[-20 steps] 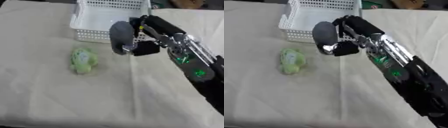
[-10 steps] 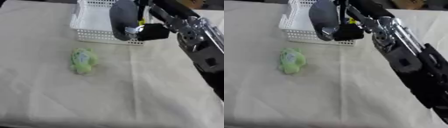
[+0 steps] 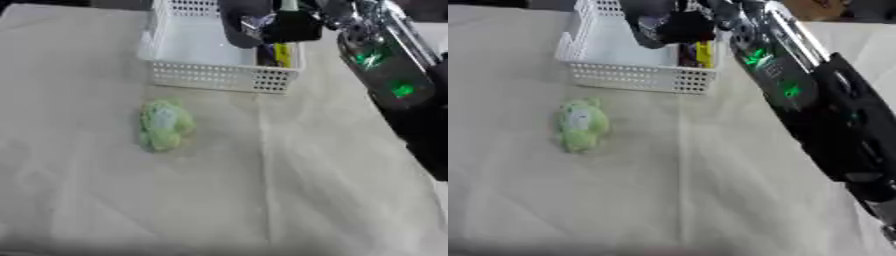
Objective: Pick up objects on the table and place them in the box.
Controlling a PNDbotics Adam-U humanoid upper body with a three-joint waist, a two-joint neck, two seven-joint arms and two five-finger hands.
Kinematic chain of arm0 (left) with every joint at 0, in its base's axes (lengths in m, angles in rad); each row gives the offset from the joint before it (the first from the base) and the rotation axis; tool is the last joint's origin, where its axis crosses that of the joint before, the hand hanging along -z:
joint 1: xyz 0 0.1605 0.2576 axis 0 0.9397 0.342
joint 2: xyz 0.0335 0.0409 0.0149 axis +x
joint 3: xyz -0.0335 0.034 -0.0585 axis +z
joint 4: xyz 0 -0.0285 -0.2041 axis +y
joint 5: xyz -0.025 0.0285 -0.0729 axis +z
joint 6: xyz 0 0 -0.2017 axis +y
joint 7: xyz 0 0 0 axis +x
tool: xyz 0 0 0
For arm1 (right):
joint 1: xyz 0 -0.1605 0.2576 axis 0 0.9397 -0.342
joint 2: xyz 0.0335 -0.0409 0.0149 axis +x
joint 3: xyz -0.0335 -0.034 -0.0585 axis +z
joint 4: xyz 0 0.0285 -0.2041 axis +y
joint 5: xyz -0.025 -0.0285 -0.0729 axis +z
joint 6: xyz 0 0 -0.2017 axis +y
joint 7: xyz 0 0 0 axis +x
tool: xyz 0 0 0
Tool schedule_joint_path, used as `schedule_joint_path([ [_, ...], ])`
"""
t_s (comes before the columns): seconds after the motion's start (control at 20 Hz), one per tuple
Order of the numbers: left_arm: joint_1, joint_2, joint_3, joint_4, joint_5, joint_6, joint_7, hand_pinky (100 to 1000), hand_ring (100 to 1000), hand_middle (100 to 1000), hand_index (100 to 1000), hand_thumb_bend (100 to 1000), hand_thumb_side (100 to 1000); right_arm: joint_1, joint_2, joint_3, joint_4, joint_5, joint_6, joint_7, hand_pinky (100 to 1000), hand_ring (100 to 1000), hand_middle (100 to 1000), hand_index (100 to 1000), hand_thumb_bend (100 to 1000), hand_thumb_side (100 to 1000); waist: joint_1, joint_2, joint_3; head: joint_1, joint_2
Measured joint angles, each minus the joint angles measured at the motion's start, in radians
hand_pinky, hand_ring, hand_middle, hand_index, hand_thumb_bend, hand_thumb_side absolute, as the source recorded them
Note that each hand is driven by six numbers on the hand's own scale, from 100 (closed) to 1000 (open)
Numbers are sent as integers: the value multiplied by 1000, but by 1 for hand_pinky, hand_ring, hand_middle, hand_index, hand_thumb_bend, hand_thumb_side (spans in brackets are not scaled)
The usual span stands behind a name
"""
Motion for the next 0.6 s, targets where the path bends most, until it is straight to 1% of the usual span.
schedule_joint_path([
  [0.35,-11,-1,-7,0,9,-6,-9,619,541,599,669,100,792,-87,50,-39,210,26,-22,-78,942,867,483,672,330,760,0,10,26,-23,-16],
  [0.6,-23,-6,-13,0,17,-11,-14,620,542,600,670,100,792,-145,72,-74,352,41,-45,-139,947,868,482,671,332,764,-5,26,47,-37,-26],
])
